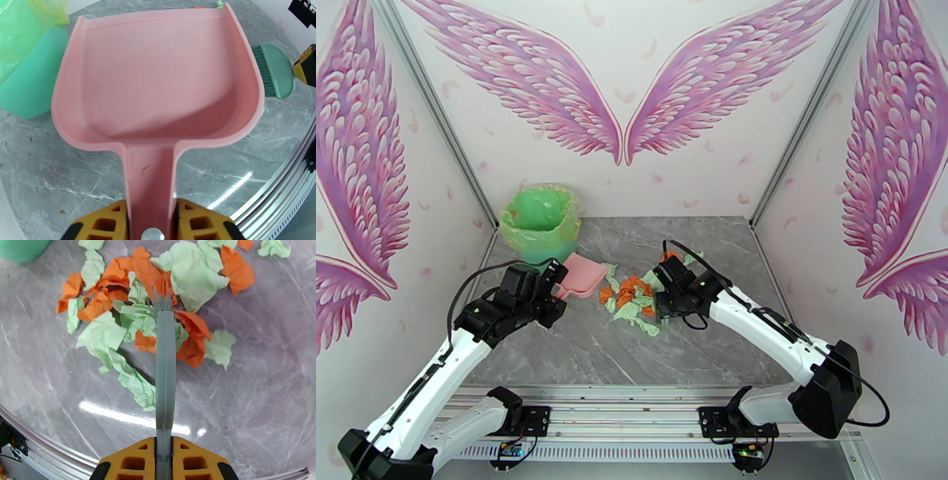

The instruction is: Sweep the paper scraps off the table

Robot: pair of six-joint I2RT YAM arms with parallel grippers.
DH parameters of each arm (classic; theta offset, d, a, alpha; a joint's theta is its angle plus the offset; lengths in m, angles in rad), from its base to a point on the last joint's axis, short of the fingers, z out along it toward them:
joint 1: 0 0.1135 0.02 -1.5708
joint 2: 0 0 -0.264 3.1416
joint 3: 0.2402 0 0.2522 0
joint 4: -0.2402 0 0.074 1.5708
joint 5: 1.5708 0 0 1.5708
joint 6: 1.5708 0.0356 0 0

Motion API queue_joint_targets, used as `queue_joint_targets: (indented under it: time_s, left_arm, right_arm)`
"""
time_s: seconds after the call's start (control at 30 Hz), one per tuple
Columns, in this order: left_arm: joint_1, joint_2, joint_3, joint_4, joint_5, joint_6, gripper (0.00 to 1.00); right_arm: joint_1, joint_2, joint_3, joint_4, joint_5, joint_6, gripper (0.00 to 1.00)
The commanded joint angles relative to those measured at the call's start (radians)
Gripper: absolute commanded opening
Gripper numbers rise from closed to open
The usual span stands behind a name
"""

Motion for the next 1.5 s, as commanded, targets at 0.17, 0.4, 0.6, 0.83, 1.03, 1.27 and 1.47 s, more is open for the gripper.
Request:
queue_joint_targets:
  time_s: [0.17, 0.4, 0.6, 0.83, 1.03, 1.27, 1.47]
  left_arm:
    - [0.004, 0.001, -0.006, 0.002, 0.001, 0.002, 0.0]
    - [-0.002, 0.002, -0.008, -0.001, -0.004, -0.002, 0.0]
    - [-0.087, 0.011, -0.006, -0.009, -0.068, -0.044, 0.0]
    - [-0.287, -0.02, -0.084, 0.028, -0.132, -0.199, 0.0]
    - [-0.496, 0.034, -0.097, 0.005, -0.242, -0.314, 0.0]
    - [-0.634, 0.139, -0.137, 0.011, -0.244, -0.411, 0.0]
    - [-0.725, 0.161, -0.171, 0.026, -0.242, -0.482, 0.0]
  right_arm:
    - [0.032, -0.149, -0.029, -0.047, -0.093, -0.018, 0.0]
    - [0.09, -0.211, -0.1, -0.043, -0.136, 0.028, 0.0]
    - [0.104, -0.234, -0.11, -0.06, -0.029, 0.035, 0.0]
    - [0.045, -0.167, 0.049, -0.159, 0.146, -0.046, 0.0]
    - [-0.095, -0.06, 0.243, -0.213, 0.215, -0.171, 0.0]
    - [-0.198, 0.132, 0.501, -0.244, 0.293, -0.261, 0.0]
    - [-0.263, 0.383, 0.752, -0.276, 0.373, -0.345, 0.0]
